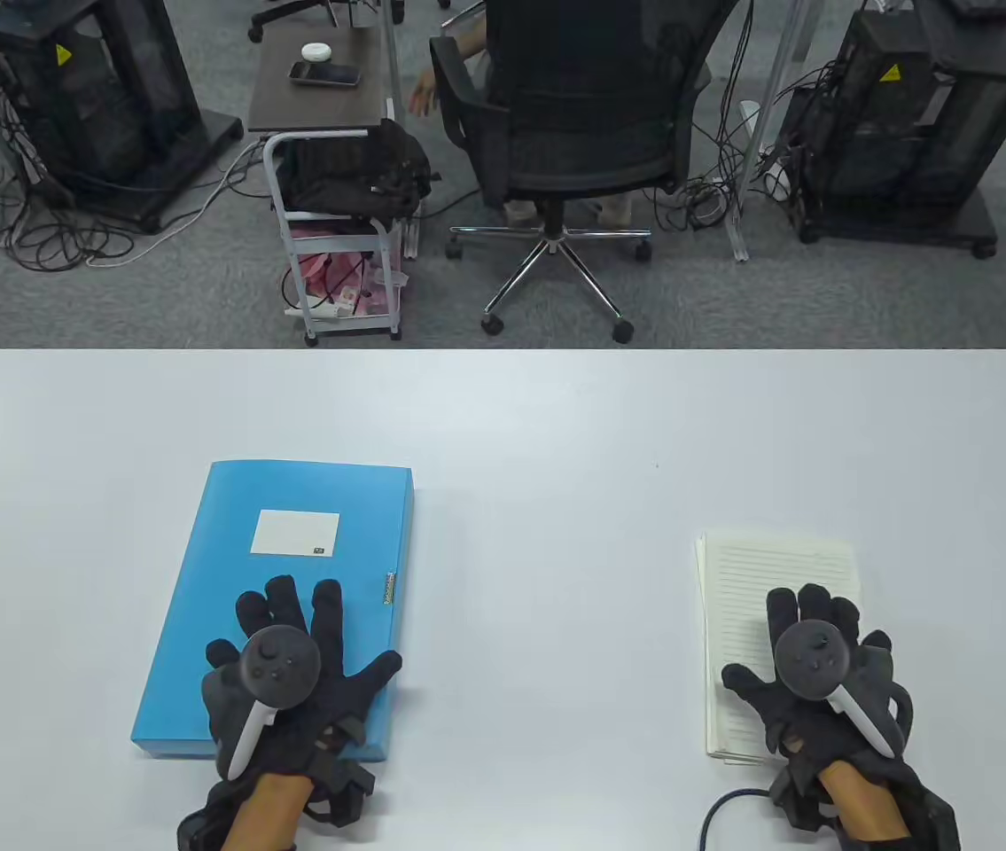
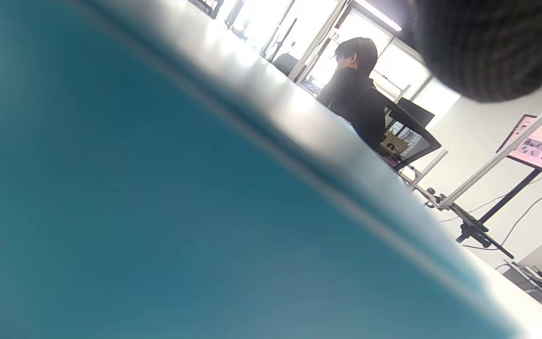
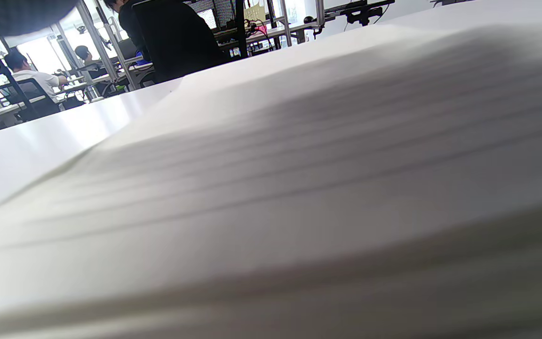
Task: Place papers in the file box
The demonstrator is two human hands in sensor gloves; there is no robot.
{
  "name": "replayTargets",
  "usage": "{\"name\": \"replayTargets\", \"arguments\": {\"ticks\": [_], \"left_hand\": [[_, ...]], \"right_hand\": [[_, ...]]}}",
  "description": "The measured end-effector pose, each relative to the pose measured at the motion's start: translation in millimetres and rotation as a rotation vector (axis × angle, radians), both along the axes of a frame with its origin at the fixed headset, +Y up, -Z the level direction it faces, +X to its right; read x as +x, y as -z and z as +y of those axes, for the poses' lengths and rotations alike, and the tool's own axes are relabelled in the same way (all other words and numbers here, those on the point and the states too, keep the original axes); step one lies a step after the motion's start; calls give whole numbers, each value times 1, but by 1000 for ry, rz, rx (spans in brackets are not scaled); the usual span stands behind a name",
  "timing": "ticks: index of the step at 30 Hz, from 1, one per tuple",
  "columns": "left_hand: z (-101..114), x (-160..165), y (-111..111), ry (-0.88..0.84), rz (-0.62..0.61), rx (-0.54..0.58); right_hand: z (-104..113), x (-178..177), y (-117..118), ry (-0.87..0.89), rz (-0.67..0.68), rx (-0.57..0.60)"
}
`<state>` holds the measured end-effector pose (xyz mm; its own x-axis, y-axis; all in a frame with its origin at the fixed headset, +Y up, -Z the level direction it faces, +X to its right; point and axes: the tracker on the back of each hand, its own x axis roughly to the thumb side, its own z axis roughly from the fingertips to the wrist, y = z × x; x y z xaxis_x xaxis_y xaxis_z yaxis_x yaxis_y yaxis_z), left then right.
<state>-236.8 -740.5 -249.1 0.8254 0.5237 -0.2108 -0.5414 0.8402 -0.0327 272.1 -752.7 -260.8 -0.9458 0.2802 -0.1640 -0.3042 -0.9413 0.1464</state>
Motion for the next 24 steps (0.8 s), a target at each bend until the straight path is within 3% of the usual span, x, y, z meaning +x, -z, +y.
{"name": "replayTargets", "arguments": {"ticks": [5, 9, 11, 13, 17, 20, 24], "left_hand": [[6, -14, 1, -33, 33, -21], [27, -68, -10, -210, 215, 172], [29, -98, -15, -251, 338, 203], [21, -122, -15, -252, 430, 133], [-6, -145, -9, -252, 520, -181], [-21, -144, -5, -253, 513, -270], [-25, -145, -6, -266, 534, -243]], "right_hand": [[-1, 0, -1, 14, 11, -14], [-3, -2, 0, 45, 18, -36], [-5, -3, 1, 46, 20, -52], [-6, -5, 2, 37, 23, -58], [-7, -9, 1, 44, 39, -69], [-7, -7, -1, 65, 40, -74], [-8, 2, -2, 68, 16, -76]]}}
